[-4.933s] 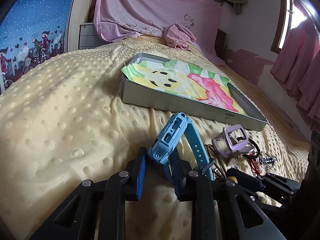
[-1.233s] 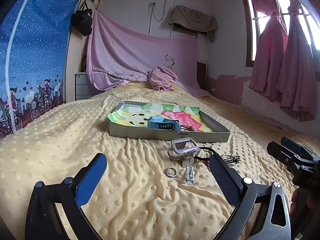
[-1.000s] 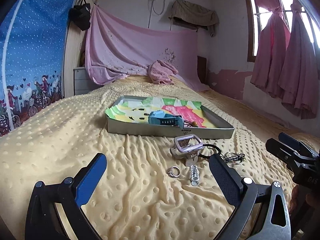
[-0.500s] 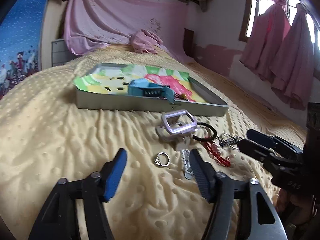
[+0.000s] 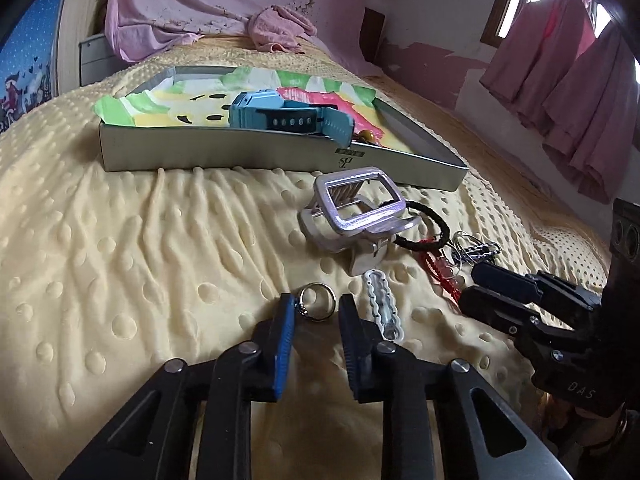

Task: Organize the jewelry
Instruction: 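Grasp the small silver ring with the left tool while the right tool grasps the red cord keychain, then lift the ring and red keychain and carry both toward the tray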

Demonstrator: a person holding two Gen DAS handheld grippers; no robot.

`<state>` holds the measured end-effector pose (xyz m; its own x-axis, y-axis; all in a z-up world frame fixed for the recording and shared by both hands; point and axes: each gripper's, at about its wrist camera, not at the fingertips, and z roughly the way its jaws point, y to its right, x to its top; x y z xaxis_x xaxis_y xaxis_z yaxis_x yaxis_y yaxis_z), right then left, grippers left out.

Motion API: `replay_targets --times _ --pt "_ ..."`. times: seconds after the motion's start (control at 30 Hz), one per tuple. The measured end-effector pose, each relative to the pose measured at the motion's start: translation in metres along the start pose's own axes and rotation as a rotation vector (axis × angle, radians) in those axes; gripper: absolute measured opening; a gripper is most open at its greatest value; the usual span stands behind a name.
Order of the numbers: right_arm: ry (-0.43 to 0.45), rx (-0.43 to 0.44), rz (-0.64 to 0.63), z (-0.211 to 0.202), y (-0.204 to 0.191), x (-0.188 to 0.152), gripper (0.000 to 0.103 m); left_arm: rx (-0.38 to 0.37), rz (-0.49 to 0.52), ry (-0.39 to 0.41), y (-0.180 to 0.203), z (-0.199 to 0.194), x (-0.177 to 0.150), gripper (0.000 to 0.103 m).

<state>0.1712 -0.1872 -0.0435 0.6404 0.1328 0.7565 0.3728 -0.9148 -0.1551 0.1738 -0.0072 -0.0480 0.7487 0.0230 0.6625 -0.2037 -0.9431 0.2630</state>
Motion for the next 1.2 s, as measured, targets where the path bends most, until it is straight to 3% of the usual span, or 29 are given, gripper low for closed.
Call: replay_targets --times 0.1,0.2,0.37,0.83,1.2 --pt "-0.023 0.005 0.01 0.008 0.001 -0.001 0.027 -0.001 -0.01 -0.001 -0.001 0.001 -0.001 0.02" --pt "-0.056 0.009 0.013 0.017 0.001 -0.003 0.026 0.011 0.002 0.001 0.002 0.0 -0.002 0.019" --pt "-0.075 0.023 -0.001 0.018 -0.006 -0.004 0.009 0.011 0.014 0.005 0.007 -0.006 -0.006 0.019" --pt "-0.088 0.185 -0.064 -0.017 -0.028 -0.016 0.006 0.011 0.018 0.024 0.016 -0.039 -0.032 0.019" --pt "-0.175 0.195 -0.135 -0.019 -0.042 -0.033 0.006 0.016 0.015 0.017 0.019 -0.048 -0.047 0.019"
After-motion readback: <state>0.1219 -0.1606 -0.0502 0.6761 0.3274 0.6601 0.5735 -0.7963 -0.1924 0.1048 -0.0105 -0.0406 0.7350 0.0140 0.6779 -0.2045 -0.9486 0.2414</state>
